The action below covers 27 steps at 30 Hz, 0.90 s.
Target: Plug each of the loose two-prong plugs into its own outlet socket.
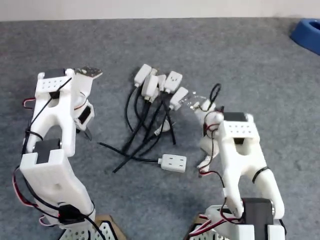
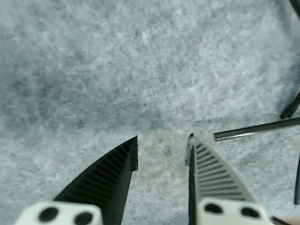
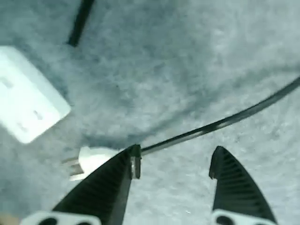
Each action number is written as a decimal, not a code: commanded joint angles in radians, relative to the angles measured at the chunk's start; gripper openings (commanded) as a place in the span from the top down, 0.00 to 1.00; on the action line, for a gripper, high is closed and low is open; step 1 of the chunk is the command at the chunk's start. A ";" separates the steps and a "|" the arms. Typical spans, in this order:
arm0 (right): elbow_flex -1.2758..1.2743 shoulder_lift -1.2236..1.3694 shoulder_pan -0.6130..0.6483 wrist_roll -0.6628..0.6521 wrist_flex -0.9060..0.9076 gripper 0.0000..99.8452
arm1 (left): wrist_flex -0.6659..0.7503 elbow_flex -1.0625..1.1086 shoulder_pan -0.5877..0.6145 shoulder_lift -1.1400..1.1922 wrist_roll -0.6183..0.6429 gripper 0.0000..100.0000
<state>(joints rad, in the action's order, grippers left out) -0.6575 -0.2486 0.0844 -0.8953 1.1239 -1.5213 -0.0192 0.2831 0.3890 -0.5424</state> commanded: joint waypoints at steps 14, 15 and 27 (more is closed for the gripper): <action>0.081 -0.058 0.027 -1.203 0.464 0.77 | 0.021 -0.001 0.015 -0.056 0.003 0.82; 0.074 -0.047 0.041 -1.226 0.444 0.77 | 0.006 -0.018 0.018 -0.056 0.003 0.82; -0.036 0.134 0.059 -1.286 0.093 0.77 | -0.034 -0.061 0.028 -0.054 0.003 0.82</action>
<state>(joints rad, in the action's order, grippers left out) -0.6928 -0.1274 0.1427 -2.1642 1.2835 -1.5397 -0.0545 0.2984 0.3890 -0.5424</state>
